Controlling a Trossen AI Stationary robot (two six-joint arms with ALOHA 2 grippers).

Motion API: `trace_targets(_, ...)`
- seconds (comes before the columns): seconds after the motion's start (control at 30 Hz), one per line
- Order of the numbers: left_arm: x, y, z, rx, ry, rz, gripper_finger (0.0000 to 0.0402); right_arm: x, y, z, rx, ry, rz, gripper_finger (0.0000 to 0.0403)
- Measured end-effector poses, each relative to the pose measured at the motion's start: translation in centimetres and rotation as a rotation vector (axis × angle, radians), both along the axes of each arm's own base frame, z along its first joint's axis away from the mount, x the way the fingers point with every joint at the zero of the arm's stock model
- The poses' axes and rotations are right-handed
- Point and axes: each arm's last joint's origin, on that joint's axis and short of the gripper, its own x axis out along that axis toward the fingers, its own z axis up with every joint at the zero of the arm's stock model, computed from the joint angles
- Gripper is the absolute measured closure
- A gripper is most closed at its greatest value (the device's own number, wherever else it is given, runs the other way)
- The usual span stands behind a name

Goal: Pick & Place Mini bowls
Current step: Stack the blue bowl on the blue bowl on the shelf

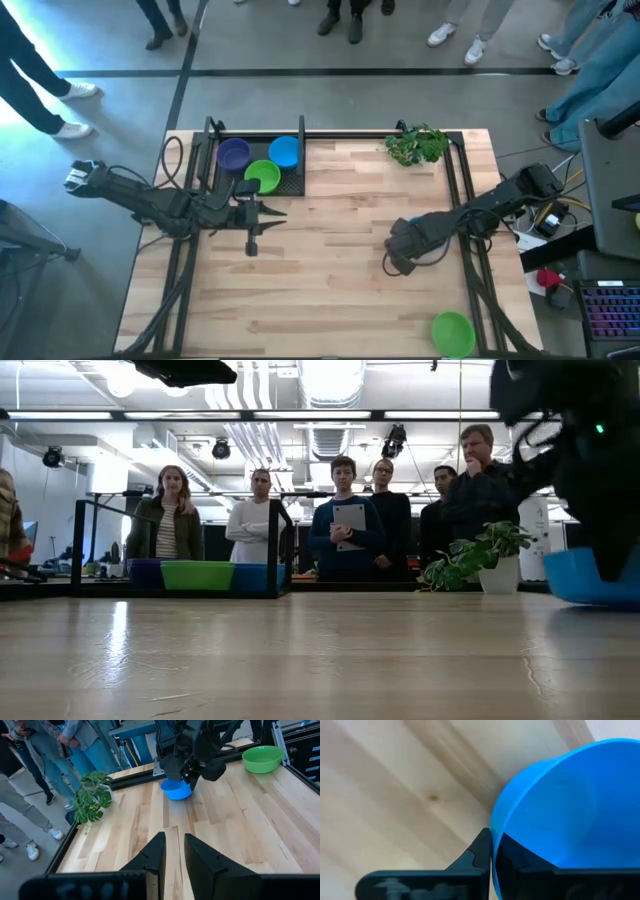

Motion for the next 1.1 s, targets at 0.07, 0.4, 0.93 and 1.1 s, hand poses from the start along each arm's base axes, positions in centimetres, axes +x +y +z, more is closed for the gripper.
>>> trace_targets(0.07, 0.0, 0.0, 0.0, 0.000, 0.000, 0.000, 0.0337, 0.7, 0.2, 1.0, 0.008, -0.032, 0.030, 0.0394)
trace_targets(0.4, 0.0, 0.0, 0.0, 0.000, 0.000, 0.000, 0.0337, 4.1, 0.4, 7.1, -0.134, -0.232, 0.221, 0.0394)
trace_targets(0.93, 0.0, 0.0, -0.1, -0.011, 0.004, 0.004, 0.0337, 12.5, -1.2, 7.8, -0.351, -0.214, 0.621, 0.0394)
trace_targets(1.1, 0.0, 0.0, -0.1, -0.015, 0.004, 0.005, 0.0337, 15.5, -0.5, 6.7, -0.363, -0.179, 0.773, 0.0394)
